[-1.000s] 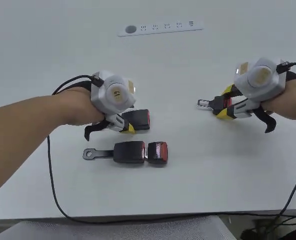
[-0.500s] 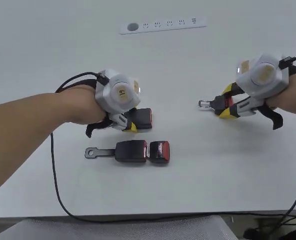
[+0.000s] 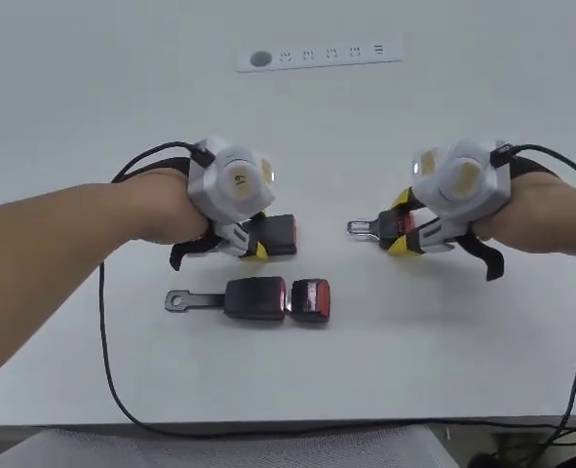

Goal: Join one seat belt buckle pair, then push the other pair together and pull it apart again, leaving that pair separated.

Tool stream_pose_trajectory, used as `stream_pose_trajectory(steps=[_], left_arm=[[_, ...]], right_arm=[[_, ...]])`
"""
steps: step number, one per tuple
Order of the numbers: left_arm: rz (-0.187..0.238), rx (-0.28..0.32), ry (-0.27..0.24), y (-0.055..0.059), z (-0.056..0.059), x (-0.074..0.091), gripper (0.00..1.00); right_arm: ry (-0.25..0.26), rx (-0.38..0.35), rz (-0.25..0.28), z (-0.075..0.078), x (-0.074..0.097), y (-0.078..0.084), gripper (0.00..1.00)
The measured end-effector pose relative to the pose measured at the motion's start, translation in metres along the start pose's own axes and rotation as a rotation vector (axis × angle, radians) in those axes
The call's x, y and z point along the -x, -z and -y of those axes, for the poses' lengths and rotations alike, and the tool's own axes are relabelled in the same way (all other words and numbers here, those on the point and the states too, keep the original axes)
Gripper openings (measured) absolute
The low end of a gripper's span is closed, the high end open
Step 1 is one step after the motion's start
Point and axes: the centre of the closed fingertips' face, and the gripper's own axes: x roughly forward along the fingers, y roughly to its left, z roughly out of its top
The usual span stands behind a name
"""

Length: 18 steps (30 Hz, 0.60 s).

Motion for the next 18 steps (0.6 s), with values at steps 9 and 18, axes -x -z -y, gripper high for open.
stream_pose_trajectory(steps=[9,18], left_arm=[[0.001,-0.002,-0.004,-0.002,0.004,0.003,0.33],[-0.015,-0.014,0.004,-0.003,0.005,0.003,0.33]], right_arm=[[-0.012,0.044,0.0,-0.008,-0.019,-0.034,0.33],[-0.021,0.065,-0.005,-0.006,-0.029,-0.047,0.33]])
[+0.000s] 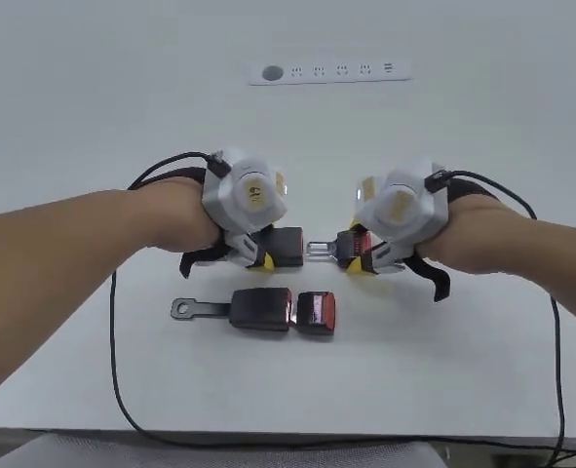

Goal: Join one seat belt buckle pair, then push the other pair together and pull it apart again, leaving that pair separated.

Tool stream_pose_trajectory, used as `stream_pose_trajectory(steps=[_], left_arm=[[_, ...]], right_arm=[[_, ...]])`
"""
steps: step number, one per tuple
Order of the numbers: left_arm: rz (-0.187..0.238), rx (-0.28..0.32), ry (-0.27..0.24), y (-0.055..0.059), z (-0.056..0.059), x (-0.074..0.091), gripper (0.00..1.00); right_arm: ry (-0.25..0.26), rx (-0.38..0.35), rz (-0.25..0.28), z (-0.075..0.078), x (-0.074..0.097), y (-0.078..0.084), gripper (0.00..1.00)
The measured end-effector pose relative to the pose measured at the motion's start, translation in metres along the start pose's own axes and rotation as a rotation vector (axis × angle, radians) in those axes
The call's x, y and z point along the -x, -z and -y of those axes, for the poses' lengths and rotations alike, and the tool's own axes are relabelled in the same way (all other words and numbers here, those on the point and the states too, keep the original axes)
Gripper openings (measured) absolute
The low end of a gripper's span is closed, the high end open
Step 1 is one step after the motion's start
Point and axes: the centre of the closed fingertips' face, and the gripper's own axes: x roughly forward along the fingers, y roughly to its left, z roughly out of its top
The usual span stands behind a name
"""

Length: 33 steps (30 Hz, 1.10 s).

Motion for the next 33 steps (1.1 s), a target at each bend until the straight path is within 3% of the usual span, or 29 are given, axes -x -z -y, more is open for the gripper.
stream_pose_trajectory(steps=[14,26,31,33], left_arm=[[-0.004,-0.011,0.013,0.001,-0.001,-0.001,0.33],[-0.011,-0.043,0.028,0.0,-0.001,-0.001,0.33],[-0.003,-0.054,0.029,-0.001,-0.001,-0.001,0.33],[0.003,-0.058,0.027,0.0,-0.001,-0.001,0.33]], right_arm=[[0.01,-0.001,0.015,0.001,-0.003,0.001,0.33],[-0.005,-0.041,0.08,-0.001,-0.009,-0.01,0.32],[-0.014,-0.046,0.084,-0.002,-0.01,-0.013,0.31],[-0.044,-0.142,0.09,-0.007,-0.01,-0.017,0.3]])
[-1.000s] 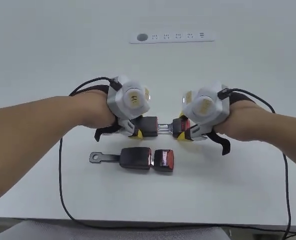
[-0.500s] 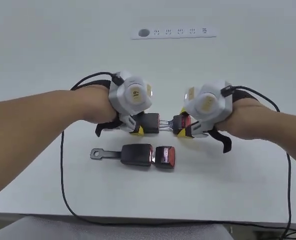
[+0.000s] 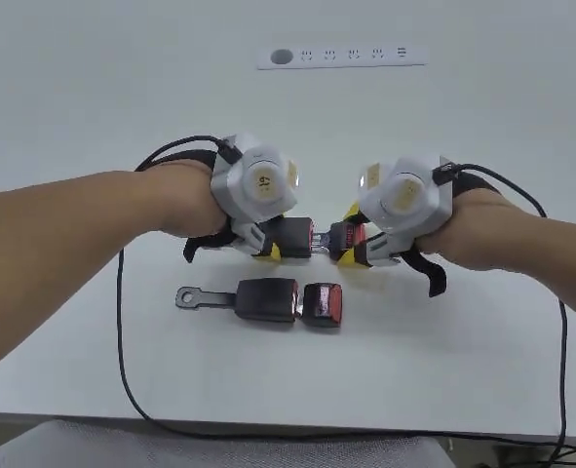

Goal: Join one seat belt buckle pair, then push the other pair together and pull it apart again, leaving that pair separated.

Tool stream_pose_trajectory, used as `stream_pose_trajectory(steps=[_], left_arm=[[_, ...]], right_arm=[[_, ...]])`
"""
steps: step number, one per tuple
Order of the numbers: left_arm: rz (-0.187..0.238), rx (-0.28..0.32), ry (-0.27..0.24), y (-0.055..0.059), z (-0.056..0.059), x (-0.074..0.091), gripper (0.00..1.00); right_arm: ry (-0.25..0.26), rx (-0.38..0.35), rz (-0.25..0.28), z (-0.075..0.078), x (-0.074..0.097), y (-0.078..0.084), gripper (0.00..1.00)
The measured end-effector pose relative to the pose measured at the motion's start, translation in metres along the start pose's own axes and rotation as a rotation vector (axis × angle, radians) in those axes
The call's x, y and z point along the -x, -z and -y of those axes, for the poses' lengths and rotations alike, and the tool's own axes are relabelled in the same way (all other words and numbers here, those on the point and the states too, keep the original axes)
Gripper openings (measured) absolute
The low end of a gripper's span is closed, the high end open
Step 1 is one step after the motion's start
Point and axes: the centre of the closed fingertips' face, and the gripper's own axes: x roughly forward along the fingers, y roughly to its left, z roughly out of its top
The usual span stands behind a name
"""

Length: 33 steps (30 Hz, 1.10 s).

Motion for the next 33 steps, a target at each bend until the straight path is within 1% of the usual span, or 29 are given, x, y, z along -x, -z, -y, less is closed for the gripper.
stream_pose_trajectory(steps=[1,2,3,7,8,10,12,15,21,29,33], left_arm=[[0.004,0.003,0.0,0.0,0.0,0.0,0.32],[0.008,0.0,0.003,0.0,0.0,0.0,0.32],[0.011,0.002,0.006,0.0,0.0,0.0,0.32],[0.009,0.001,0.009,0.0,0.0,0.0,0.32],[0.007,0.0,0.01,0.0,0.0,0.0,0.32],[0.003,-0.004,0.011,0.0,-0.001,0.0,0.32],[-0.001,0.013,0.011,0.001,-0.001,-0.001,0.32],[0.003,0.012,0.014,0.001,-0.001,-0.001,0.33],[-0.01,0.006,0.021,0.001,-0.001,-0.001,0.33],[-0.004,0.015,0.015,0.001,-0.001,-0.001,0.33],[-0.008,0.02,0.016,0.002,-0.002,-0.002,0.33]], right_arm=[[0.009,0.045,-0.008,0.004,0.001,-0.001,0.3],[0.01,0.1,-0.015,0.003,-0.001,-0.002,0.3],[0.008,0.082,-0.014,0.001,0.0,-0.002,0.3],[0.007,0.087,-0.001,0.001,-0.001,-0.006,0.3],[0.003,0.083,0.011,-0.001,-0.003,-0.012,0.3],[0.007,0.087,0.003,-0.002,-0.007,-0.017,0.3],[0.009,0.096,-0.001,0.0,-0.008,-0.018,0.3],[0.008,0.106,-0.002,0.002,-0.008,-0.015,0.3],[0.01,0.117,-0.003,0.006,-0.009,-0.013,0.3],[0.016,0.122,0.006,0.006,-0.008,-0.012,0.31],[0.018,0.119,-0.001,0.007,-0.006,-0.007,0.31]])
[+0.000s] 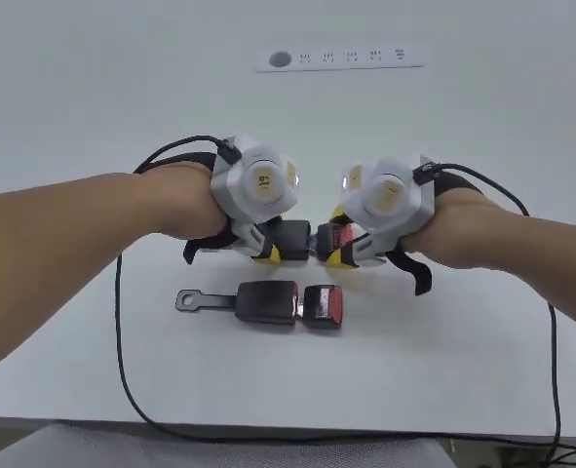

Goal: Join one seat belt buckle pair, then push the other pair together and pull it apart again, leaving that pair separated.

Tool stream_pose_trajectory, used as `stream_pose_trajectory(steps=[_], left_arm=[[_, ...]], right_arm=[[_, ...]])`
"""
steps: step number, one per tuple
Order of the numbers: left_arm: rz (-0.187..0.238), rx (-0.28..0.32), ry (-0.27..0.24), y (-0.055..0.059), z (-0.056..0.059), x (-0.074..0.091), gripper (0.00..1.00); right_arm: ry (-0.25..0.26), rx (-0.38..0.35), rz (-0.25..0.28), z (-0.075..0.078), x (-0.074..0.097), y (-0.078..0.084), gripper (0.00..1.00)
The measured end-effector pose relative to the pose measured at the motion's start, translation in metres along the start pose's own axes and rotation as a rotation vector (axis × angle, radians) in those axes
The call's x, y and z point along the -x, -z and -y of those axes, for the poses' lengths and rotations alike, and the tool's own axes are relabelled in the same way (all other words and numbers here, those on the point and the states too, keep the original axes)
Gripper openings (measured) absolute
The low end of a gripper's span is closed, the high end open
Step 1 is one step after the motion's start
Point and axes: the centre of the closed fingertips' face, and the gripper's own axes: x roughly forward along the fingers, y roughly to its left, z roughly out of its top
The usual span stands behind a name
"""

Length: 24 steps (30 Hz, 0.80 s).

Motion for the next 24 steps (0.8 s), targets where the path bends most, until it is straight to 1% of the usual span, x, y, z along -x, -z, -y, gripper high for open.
stream_pose_trajectory(steps=[4,6,7,9,10,11,12,14,16,19,24], left_arm=[[0.004,0.003,-0.002,0.0,0.0,0.0,0.33],[0.007,-0.002,-0.003,0.0,0.0,0.0,0.33],[0.011,-0.002,-0.004,0.0,0.0,0.0,0.33],[0.023,0.015,-0.006,0.001,0.0,0.001,0.33],[0.026,0.014,-0.005,0.001,0.0,0.001,0.33],[0.027,0.018,-0.008,0.001,0.0,0.001,0.33],[0.027,0.016,-0.008,0.001,0.0,0.001,0.33],[0.026,0.015,-0.009,0.001,0.001,0.001,0.33],[0.025,0.015,-0.009,0.001,0.001,0.001,0.33],[0.026,0.015,-0.009,0.001,0.002,0.001,0.33],[0.033,0.014,-0.01,0.001,0.002,0.001,0.34]], right_arm=[[0.001,0.004,-0.01,0.001,0.006,0.011,0.31],[-0.003,-0.006,0.011,0.0,0.008,0.011,0.32],[-0.002,-0.006,0.012,-0.001,0.007,0.01,0.32],[-0.002,-0.017,0.025,-0.001,0.008,0.009,0.32],[-0.005,-0.039,0.041,-0.003,0.01,0.009,0.33],[-0.002,-0.045,0.041,-0.003,0.011,0.011,0.33],[0.004,-0.027,0.038,-0.003,0.012,0.014,0.33],[0.006,-0.04,0.041,-0.004,0.014,0.017,0.33],[0.005,-0.018,0.034,-0.006,0.018,0.024,0.33],[0.012,-0.025,0.027,-0.007,0.025,0.034,0.34],[0.025,-0.051,-0.001,-0.007,0.042,0.058,0.34]])
